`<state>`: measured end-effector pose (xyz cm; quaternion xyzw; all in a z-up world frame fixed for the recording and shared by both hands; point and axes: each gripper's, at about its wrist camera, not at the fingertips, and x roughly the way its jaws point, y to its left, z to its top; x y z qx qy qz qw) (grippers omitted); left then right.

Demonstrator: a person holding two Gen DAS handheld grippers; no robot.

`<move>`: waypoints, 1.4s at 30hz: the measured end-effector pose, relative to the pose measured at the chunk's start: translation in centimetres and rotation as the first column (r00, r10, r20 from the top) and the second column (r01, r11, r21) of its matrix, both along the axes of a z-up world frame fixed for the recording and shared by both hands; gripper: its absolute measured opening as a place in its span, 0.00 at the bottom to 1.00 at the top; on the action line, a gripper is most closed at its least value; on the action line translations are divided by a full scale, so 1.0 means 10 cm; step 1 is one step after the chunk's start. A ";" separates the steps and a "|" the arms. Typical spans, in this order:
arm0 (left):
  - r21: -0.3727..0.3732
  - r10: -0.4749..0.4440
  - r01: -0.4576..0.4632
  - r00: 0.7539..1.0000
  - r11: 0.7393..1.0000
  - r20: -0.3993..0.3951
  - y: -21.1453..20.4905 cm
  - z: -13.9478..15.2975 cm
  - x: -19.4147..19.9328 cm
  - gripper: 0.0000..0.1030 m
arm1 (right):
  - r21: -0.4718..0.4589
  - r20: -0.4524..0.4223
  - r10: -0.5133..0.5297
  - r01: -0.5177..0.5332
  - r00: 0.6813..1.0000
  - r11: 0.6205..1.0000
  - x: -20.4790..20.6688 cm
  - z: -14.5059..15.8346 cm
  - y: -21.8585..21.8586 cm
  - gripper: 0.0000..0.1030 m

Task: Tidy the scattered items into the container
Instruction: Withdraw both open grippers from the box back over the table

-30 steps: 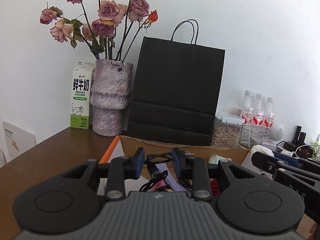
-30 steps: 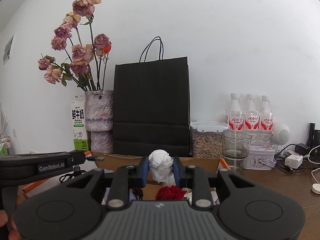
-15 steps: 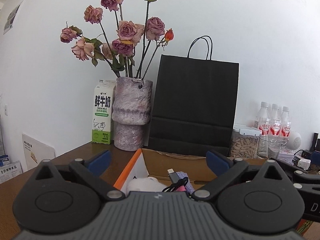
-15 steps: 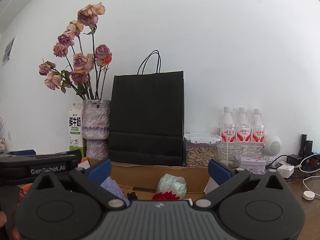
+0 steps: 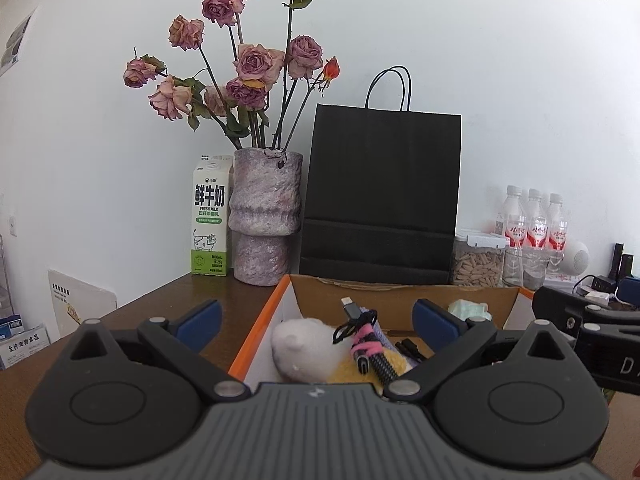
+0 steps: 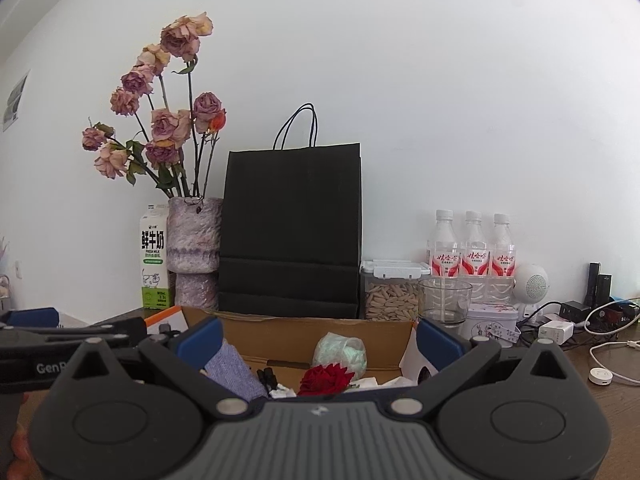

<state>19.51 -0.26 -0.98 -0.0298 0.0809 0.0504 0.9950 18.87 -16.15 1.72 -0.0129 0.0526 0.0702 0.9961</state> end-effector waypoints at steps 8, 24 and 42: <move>0.035 -0.049 0.052 0.995 0.998 -0.090 0.01 -0.09 -0.49 1.00 | -0.037 -0.067 -0.007 0.004 0.998 0.999 -0.57 -0.05 0.02 1.00; 0.027 -0.099 0.111 0.956 0.993 -0.277 0.04 0.10 -1.46 1.00 | -0.004 -0.294 0.036 -0.039 0.955 0.999 -1.57 0.06 -0.15 1.00; 0.017 -0.074 0.085 0.937 0.996 -0.341 0.05 0.08 -1.67 1.00 | -0.018 -0.324 0.056 -0.065 0.944 0.998 -1.74 0.12 -0.05 1.00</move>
